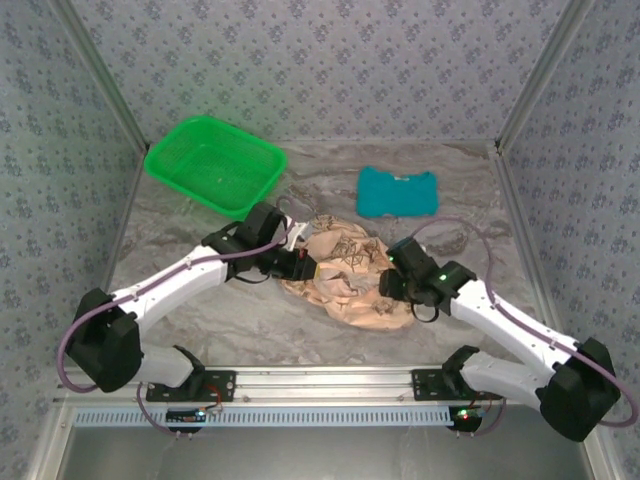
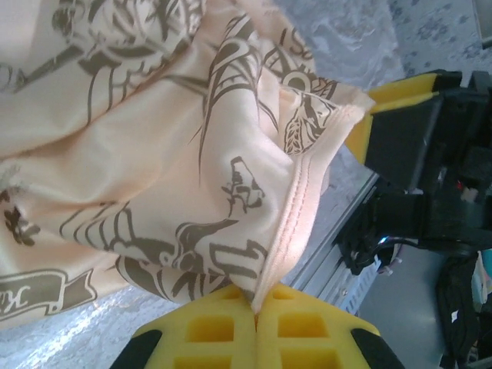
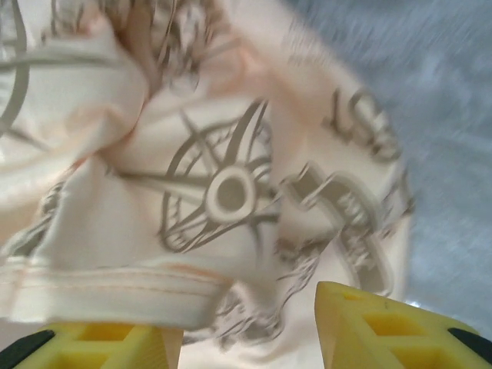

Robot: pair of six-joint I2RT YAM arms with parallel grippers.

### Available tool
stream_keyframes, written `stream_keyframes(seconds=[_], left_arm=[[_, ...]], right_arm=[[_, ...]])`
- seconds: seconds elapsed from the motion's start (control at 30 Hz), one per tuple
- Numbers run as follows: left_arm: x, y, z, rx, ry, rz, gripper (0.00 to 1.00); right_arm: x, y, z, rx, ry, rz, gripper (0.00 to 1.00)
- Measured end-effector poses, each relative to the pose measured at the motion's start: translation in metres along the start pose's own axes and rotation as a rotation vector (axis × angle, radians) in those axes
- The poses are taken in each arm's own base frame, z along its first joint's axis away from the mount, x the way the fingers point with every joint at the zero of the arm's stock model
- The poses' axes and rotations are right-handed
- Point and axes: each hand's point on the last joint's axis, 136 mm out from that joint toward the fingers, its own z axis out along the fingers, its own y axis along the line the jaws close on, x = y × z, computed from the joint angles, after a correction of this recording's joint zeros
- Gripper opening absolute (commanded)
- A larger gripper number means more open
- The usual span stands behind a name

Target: Fold the inside-out t-shirt

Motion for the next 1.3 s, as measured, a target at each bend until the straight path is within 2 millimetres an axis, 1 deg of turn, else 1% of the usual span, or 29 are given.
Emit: stream_keyframes(seconds=[0.07,0.13,0.23,0.3,0.4,0.57,0.67,0.77,0.83,0.93,1.03,1.07,1.13,1.2,1.3], left_arm=[[0.007,0.007,0.006,-0.013,0.022,-0.014,0.0],[0.011,0.011,0.011,-0.021,0.039,-0.021,0.0],[0.012,0.013,0.013,-0.022,0.041,-0.023,0.0],[0.011,0.013,0.013,-0.021,0.039,-0.02,0.0],[0.01,0.012,0.013,-0.019,0.034,-0.017,0.0],[0.008,0.011,0.013,-0.016,0.027,-0.013,0.0],[0.008,0.012,0.013,-0.018,0.026,-0.013,0.0],[0.007,0.011,0.013,-0.017,0.023,-0.011,0.0],[0.007,0.012,0.013,-0.017,0.023,-0.011,0.0],[0.007,0.012,0.013,-0.02,0.021,-0.012,0.0],[0.005,0.015,0.012,-0.026,0.015,-0.017,0.0],[0.004,0.016,0.011,-0.028,0.012,-0.02,0.0],[0.002,0.018,0.01,-0.031,0.005,-0.03,0.0],[0.0,0.021,0.009,-0.042,-0.004,-0.039,0.0],[-0.002,0.025,0.008,-0.054,-0.014,-0.047,0.0]], right_arm=[[0.011,0.005,0.008,0.016,0.04,0.015,0.52],[0.019,0.005,0.016,0.05,0.079,0.035,0.53],[0.023,0.006,0.026,0.099,0.104,0.07,0.56],[0.021,0.009,0.029,0.122,0.095,0.096,0.58],[0.012,0.01,0.032,0.153,0.061,0.145,0.58],[0.0,0.007,0.039,0.198,0.022,0.218,0.59],[-0.006,0.01,0.042,0.205,0.006,0.241,0.59],[-0.009,0.012,0.049,0.219,-0.001,0.262,0.6],[-0.006,0.01,0.055,0.24,0.008,0.268,0.6],[0.0,0.01,0.064,0.267,0.028,0.267,0.54],[0.002,0.015,0.064,0.266,0.03,0.264,0.36],[0.003,0.018,0.063,0.264,0.028,0.262,0.29],[0.003,0.021,0.06,0.26,0.026,0.265,0.2],[0.002,0.022,0.054,0.256,0.023,0.269,0.15],[-0.001,0.021,0.039,0.237,0.017,0.268,0.08]])
